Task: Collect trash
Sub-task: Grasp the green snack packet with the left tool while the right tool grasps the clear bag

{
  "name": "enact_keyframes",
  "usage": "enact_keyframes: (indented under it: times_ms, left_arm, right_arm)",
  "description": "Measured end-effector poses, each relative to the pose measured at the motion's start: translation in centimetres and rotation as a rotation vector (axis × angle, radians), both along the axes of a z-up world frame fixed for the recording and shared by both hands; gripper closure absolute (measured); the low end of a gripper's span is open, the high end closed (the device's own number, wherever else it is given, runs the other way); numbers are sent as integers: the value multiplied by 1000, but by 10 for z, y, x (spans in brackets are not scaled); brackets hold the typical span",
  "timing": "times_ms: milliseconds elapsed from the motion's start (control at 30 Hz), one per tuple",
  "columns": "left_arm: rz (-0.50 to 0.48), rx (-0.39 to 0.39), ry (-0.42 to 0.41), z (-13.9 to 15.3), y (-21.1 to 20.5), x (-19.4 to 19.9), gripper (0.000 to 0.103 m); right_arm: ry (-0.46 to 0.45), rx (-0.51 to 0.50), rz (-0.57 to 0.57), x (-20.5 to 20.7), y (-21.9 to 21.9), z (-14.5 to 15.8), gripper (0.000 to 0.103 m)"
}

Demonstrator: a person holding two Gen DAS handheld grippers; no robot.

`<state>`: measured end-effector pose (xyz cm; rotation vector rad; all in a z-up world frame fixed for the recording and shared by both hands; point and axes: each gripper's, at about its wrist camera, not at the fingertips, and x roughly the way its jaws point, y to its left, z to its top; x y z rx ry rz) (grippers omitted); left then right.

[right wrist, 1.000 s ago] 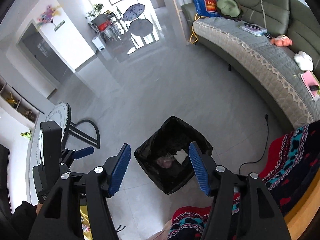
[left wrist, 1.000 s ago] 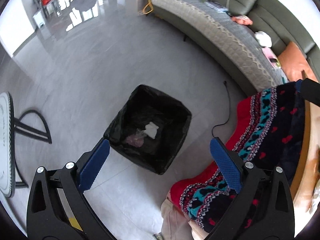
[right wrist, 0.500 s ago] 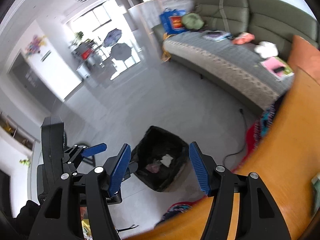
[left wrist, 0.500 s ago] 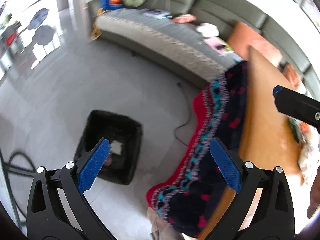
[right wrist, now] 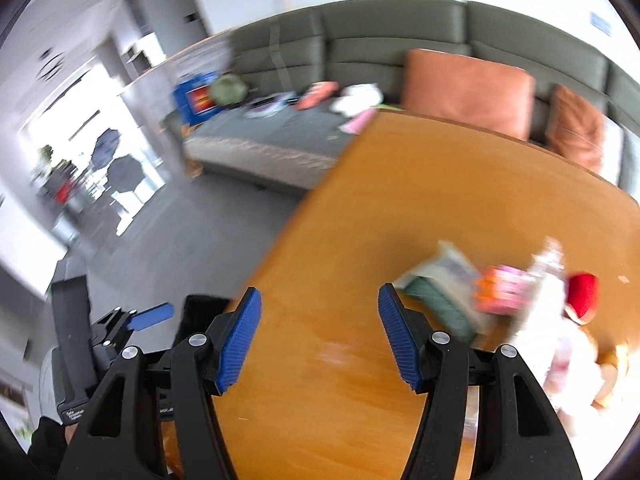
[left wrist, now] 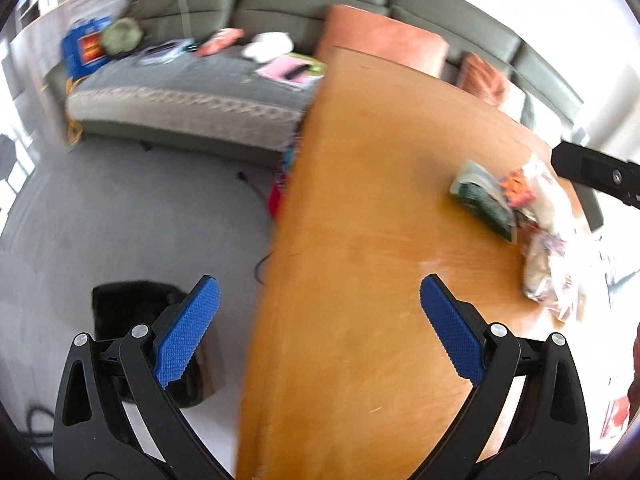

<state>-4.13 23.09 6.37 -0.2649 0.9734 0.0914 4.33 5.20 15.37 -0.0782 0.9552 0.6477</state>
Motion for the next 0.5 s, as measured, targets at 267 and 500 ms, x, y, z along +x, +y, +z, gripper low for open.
enact_keyframes:
  times_ms: [267,500]
  left_arm:
    - [-171,24,28,0,-70,56,6]
    - [-319,67,64,-4,-120,103,6]
  right_arm:
    - [38,-89,-250,54,-93,-12,41]
    - [203,-138,-296,89,-121,-50,41]
